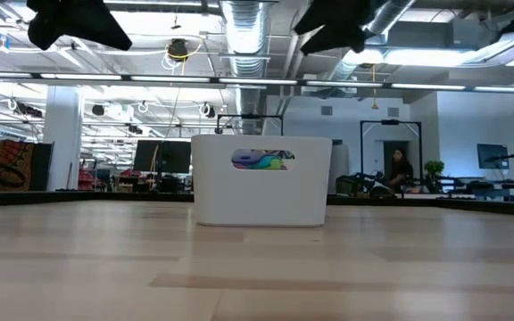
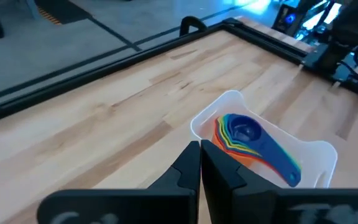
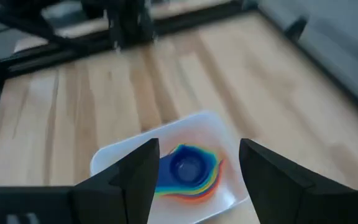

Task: Nest measuring cups in basket
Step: Return to Home Position

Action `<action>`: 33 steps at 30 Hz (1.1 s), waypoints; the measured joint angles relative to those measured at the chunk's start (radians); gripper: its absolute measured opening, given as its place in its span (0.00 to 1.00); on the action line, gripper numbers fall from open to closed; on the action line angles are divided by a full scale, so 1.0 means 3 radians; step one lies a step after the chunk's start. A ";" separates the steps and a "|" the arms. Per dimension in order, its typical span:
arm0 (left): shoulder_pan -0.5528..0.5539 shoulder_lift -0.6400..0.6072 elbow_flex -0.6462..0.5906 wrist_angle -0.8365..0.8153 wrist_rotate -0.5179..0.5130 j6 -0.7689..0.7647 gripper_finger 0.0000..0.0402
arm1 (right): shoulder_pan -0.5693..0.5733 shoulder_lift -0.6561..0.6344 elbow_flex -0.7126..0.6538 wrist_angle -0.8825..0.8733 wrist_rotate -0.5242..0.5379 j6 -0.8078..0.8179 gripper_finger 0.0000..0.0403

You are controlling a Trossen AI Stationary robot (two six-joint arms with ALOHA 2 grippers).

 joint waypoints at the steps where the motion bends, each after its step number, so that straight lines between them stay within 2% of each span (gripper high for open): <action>1: 0.0000 0.0000 0.0000 0.0019 -0.0002 0.0026 0.00 | 0.0048 -0.0103 -0.0111 0.0127 0.0107 -0.0059 0.61; 4: 0.0012 0.0044 0.0000 0.0038 -0.0023 0.0168 0.00 | 0.0208 -0.0459 -0.0499 0.0523 0.0281 -0.0231 0.60; 9: 0.0197 0.0259 -0.0001 0.0035 -0.0026 0.0633 0.00 | 0.0397 -0.1002 -0.1211 0.1263 0.0252 -0.0708 0.54; 12: 0.0479 0.0334 -0.0002 0.0018 0.0097 0.0991 0.00 | 0.0513 -0.1324 -0.1664 0.1812 0.0069 -0.1174 0.50; 15: 0.0879 0.0313 -0.0003 0.0052 0.0312 0.1359 0.00 | 0.0486 -0.1656 -0.2002 0.2175 -0.0036 -0.1269 0.44; 17: 0.1132 0.0260 -0.0004 0.0096 0.0485 0.1646 0.00 | 0.0393 -0.1908 -0.2197 0.2200 0.0005 -0.1263 0.39; 20: 0.1411 0.0190 -0.0009 0.0407 0.0790 0.2183 0.00 | 0.0248 -0.2249 -0.2429 0.2221 -0.0011 -0.1162 0.33; 22: 0.1525 0.0118 -0.0099 0.0827 0.1049 0.2595 0.00 | 0.0172 -0.2480 -0.2578 0.2227 -0.0021 -0.1096 0.28; 26: 0.1711 -0.0091 -0.0571 0.1904 0.1735 0.3304 0.00 | 0.0073 -0.2853 -0.2847 0.2206 -0.0016 -0.0960 0.14; 29: 0.1854 -0.0306 -0.1020 0.2641 0.2111 0.3587 0.00 | 0.0050 -0.3059 -0.2995 0.2212 -0.0057 -0.0923 0.03; 31: 0.1951 -0.0493 -0.1261 0.2931 0.2236 0.3701 0.00 | 0.0053 -0.3189 -0.3041 0.2197 -0.0080 -0.0887 0.03; 33: 0.2047 -0.0742 -0.1425 0.2919 0.2259 0.3756 0.00 | 0.0055 -0.3300 -0.3059 0.2157 -0.0099 -0.0840 0.04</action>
